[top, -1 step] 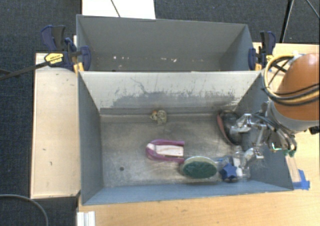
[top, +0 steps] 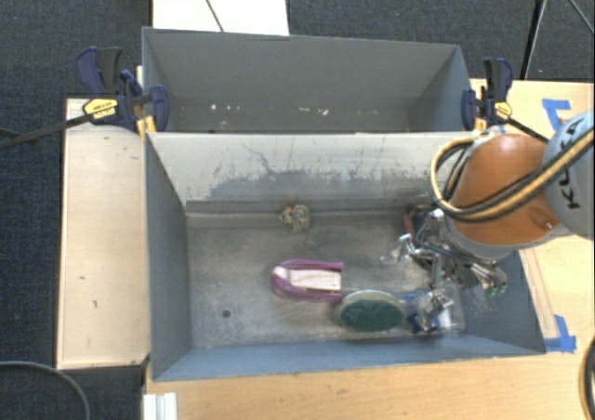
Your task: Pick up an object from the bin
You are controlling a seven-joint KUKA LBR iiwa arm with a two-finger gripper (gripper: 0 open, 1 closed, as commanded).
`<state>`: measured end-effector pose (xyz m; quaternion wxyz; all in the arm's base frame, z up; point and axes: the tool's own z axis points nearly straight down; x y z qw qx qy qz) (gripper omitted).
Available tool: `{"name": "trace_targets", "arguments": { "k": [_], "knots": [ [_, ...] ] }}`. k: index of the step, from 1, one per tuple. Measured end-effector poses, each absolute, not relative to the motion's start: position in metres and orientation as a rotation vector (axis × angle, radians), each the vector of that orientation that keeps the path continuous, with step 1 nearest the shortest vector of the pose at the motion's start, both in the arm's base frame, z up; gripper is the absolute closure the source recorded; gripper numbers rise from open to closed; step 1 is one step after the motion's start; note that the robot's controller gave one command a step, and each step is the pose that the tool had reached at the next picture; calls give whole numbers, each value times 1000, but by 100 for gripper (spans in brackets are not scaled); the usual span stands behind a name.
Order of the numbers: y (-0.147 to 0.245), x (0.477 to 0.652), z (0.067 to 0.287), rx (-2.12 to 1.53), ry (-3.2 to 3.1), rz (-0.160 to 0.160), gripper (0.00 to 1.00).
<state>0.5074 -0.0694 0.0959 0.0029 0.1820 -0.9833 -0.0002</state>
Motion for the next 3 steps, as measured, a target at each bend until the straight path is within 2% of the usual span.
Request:
{"name": "trace_targets", "arguments": {
  "k": [1,2,3],
  "knots": [
    [-73,498,92,639,-3092,-3,0],
    [-78,490,91,632,-3062,-3,100],
    [-90,500,218,642,-3086,6,100]
  ]
}}
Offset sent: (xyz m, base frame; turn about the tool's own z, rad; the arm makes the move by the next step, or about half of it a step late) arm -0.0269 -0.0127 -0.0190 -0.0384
